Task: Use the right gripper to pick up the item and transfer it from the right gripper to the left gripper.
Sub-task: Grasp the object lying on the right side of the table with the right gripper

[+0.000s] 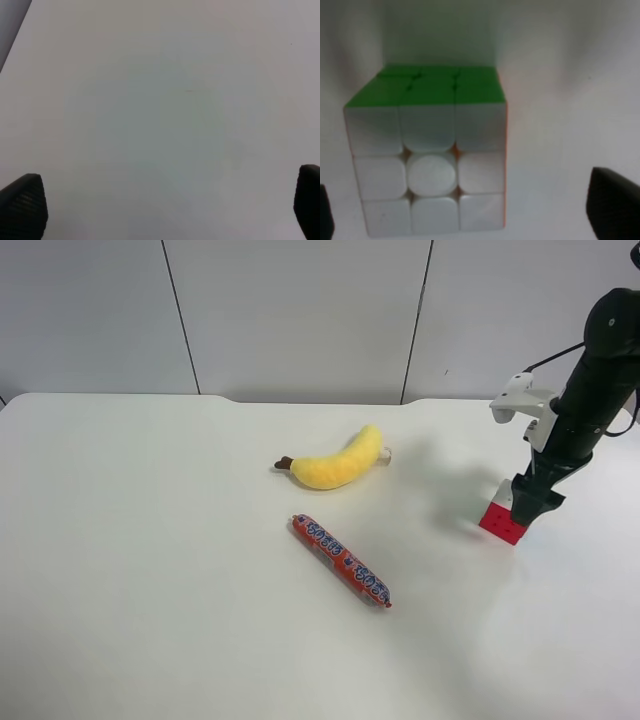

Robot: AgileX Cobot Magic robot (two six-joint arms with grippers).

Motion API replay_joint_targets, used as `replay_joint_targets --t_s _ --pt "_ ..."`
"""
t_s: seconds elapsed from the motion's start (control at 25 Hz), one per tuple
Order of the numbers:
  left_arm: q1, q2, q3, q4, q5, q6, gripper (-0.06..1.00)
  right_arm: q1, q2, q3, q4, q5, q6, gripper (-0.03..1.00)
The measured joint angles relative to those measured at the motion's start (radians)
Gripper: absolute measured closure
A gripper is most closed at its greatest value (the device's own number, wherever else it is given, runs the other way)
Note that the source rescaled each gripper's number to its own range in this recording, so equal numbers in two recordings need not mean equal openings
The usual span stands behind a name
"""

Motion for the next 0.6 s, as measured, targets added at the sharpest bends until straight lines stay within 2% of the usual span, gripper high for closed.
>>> replay_joint_targets --t_s 0.32,0.44,0.52,0.6 --pt "0.0 0.0 0.0 0.0 0.0 0.0 -0.05 0.0 0.045 -0.001 0.004 -0.028 -0.003 -0.03" --pt "0.0 0.0 0.0 0.0 0.0 0.0 -0.05 0.0 0.046 -0.001 0.039 -0.043 -0.012 -0.01" --pt "0.0 0.0 0.0 0.0 0.0 0.0 -0.05 0.0 0.046 -0.001 0.054 -0.044 -0.021 0.12" --pt "0.0 0.0 0.0 0.0 0.0 0.0 -0.05 0.0 0.046 -0.001 0.057 -0.044 -0.025 0.3"
